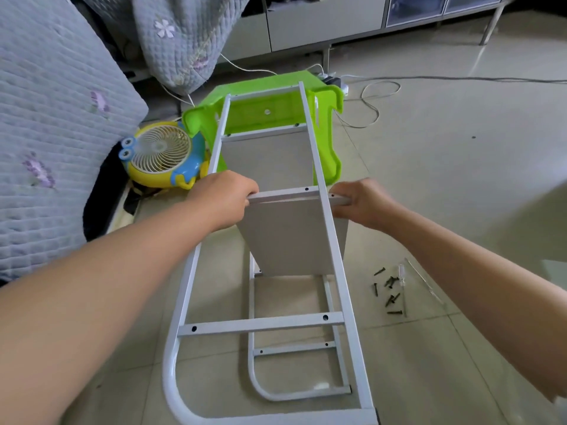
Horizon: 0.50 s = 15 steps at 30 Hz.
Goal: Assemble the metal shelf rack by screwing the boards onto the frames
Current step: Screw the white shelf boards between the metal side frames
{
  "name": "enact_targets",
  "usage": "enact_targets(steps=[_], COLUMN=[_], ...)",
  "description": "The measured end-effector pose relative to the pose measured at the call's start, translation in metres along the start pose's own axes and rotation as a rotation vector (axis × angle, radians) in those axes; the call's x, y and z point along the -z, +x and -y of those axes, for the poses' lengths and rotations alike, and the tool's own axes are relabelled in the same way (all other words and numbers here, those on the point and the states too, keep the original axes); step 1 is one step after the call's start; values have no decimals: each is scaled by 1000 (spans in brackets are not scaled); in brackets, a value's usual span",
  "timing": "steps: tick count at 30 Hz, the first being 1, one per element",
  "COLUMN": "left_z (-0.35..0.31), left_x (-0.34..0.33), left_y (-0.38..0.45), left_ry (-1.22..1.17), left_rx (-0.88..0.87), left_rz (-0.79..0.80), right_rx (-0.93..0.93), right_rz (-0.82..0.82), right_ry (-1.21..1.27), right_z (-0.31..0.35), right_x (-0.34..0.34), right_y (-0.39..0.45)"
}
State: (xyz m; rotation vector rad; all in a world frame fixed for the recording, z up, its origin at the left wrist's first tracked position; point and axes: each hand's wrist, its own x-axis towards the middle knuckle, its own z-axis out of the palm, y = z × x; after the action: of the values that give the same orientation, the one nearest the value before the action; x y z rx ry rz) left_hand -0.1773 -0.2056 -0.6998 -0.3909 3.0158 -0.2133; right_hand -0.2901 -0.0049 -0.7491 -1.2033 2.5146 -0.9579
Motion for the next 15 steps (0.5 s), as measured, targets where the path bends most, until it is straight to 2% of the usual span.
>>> enact_targets(steps=[11, 15], left_z=[-3, -4], left_x=[-4, -5], left_y=[-4, -4], left_ry=[-14, -13], left_rx=[38, 12], left_rz=[48, 45], right_rx=[58, -34], right_rz=[-22, 93], right_ry=[21, -6], right_z=[1, 0], right_x=[-17, -13], right_y=[15, 16])
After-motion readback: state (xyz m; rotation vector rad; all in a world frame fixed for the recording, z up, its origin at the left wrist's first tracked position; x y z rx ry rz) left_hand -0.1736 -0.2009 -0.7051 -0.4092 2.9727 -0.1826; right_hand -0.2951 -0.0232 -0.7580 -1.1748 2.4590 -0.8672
